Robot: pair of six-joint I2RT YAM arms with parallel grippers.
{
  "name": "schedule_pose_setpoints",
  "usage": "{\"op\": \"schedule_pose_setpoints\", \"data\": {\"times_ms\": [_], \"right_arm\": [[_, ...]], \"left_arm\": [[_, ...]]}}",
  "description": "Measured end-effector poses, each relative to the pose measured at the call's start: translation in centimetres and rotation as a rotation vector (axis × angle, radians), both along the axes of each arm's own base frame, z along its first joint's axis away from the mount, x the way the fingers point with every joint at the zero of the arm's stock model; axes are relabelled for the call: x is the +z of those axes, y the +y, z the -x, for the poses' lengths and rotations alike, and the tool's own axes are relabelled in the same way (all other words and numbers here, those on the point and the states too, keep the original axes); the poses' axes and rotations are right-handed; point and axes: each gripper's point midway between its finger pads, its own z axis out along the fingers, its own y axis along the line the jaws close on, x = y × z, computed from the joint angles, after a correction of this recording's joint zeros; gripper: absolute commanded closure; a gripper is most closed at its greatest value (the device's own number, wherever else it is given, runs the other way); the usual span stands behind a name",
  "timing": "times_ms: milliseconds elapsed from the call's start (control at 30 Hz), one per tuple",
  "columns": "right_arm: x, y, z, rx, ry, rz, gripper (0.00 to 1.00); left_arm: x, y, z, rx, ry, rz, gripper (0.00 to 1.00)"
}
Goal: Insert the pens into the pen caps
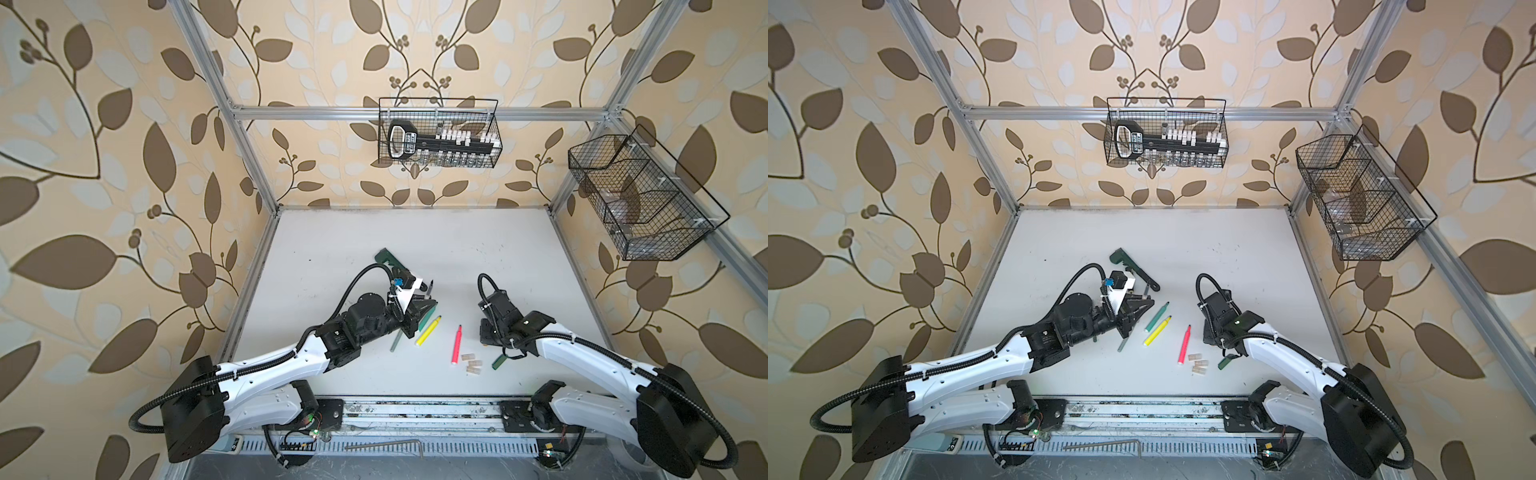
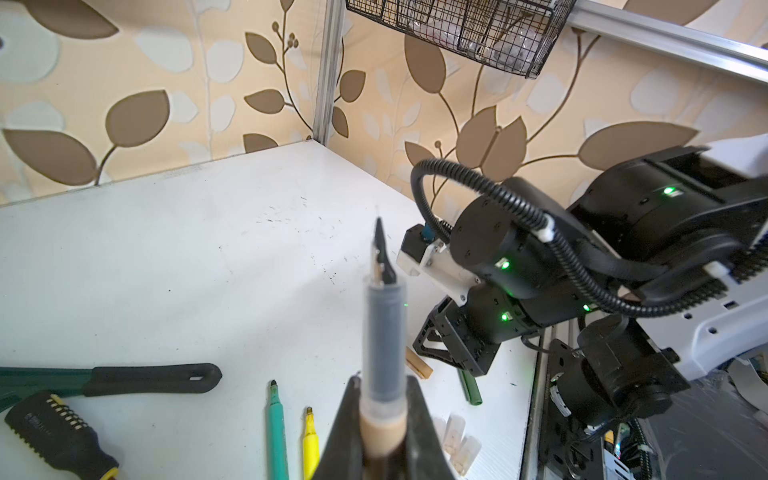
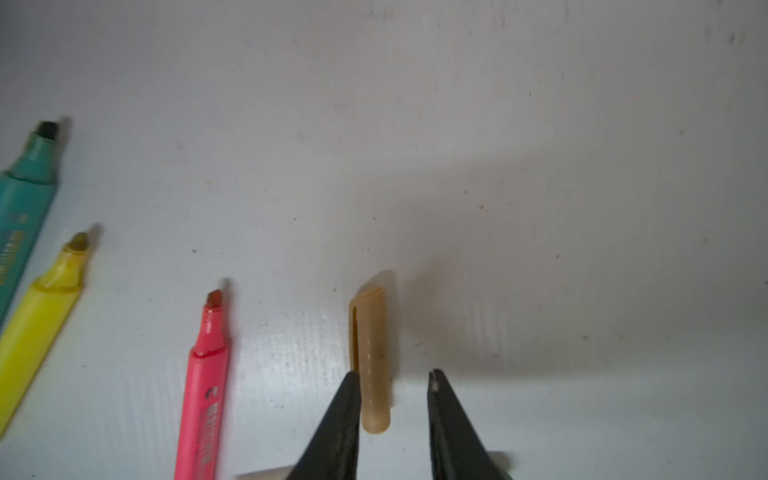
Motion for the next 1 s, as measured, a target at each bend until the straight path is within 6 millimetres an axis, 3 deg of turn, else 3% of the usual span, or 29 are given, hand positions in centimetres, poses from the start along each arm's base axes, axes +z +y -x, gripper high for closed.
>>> {"op": "schedule_pose_setpoints", "data": {"times_ms": [367,767,900,1000], "right_arm": [[-1.0,1.0,-0.4,0.014,0.018,-0.044,0.75],[-1.8,1.2,-1.9,0.002,0.002,-0.035,0.85],[-1.8,1.4,-2.4,-0.002,-0.011,-0.028,0.75],[-1.8,1.5,-2.8,0.001,-0.015,-0.02,0.73]], "left_arm": [[0.0,0.0,0.0,-0.001,-0.001,-0.001,1.0],[0.3,-0.2,0.5,-0.013,-0.008,0.004,1.0],[0.4,-0.1,0.5,-0.013,-0.009,0.006,1.0],[0.4,-0.1,0.5,-0.013,-0.01,0.006,1.0]]}}
